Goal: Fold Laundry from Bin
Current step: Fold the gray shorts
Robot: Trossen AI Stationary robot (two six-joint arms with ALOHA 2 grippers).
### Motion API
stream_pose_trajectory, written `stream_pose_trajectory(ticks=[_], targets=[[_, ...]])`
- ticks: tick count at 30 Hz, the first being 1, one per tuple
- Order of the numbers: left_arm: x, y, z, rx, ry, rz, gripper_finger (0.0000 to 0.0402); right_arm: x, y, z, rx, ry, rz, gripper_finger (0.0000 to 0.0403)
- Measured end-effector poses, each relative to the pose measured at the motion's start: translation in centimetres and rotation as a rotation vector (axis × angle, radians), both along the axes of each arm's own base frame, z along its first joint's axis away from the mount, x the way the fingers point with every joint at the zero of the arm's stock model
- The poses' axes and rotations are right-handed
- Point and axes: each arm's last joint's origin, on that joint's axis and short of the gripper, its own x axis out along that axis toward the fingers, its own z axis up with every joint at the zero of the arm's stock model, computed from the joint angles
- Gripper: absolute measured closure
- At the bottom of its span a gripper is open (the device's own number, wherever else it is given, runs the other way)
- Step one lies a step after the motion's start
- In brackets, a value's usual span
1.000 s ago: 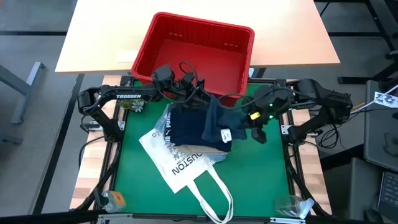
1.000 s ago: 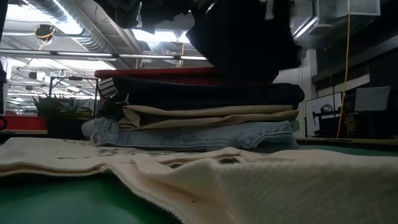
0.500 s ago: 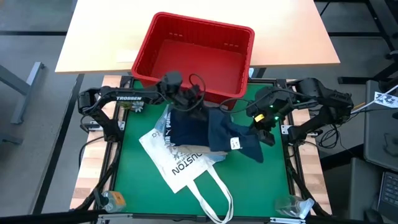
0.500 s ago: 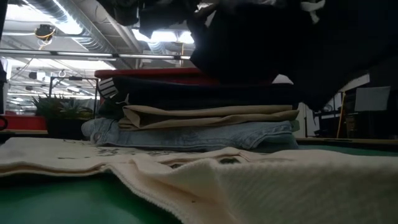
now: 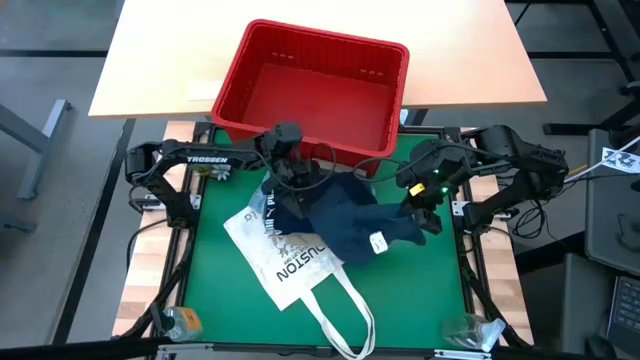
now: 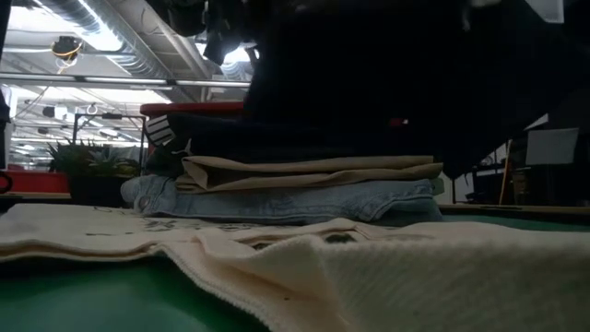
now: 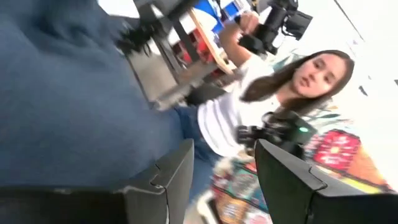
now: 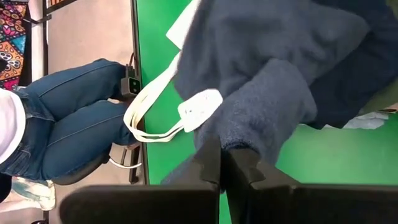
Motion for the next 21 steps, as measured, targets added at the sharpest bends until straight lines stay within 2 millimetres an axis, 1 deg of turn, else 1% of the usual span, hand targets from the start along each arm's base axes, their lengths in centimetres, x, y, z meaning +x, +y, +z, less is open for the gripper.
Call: stream_pose_trajectory(ticks=[2,6,8,10,13,18,21], targets=[[-0.1,-0.3,-0.2,-0.027,0.050,-0.025,0.0237,0.0,0.0,0.0,0.000,0.001,0.000,0.0399],[0.0,-1.5,-0.6,-0.040,0.098,-0.056,0.0237,-0.1,0.0,-0.1,-0.002,0.018,0.001,0.0398],[0.2,-2.1,-0.6,-0.032,0.095,-0.063,0.0237,-0.3,0.0,-0.2,-0.005,0.032,0.001,0.0399],[0.4,-2.7,-0.6,0.008,0.051,-0.045,0.0237,-0.3,0.0,-0.2,-0.007,0.031,0.013,0.0400],[0.9,-3.2,-0.8,0.128,-0.043,0.061,0.0237,-0.2,0.1,-0.1,0.001,0.012,0.064,0.0398],[1.9,-3.6,-0.9,0.461,-0.206,0.384,0.0237,0.2,0.2,0.0,0.004,-0.028,0.080,0.0397],[2.4,-3.7,-0.4,0.601,-0.315,0.495,0.0237,0.6,0.2,0.1,0.014,-0.062,0.085,0.0397]])
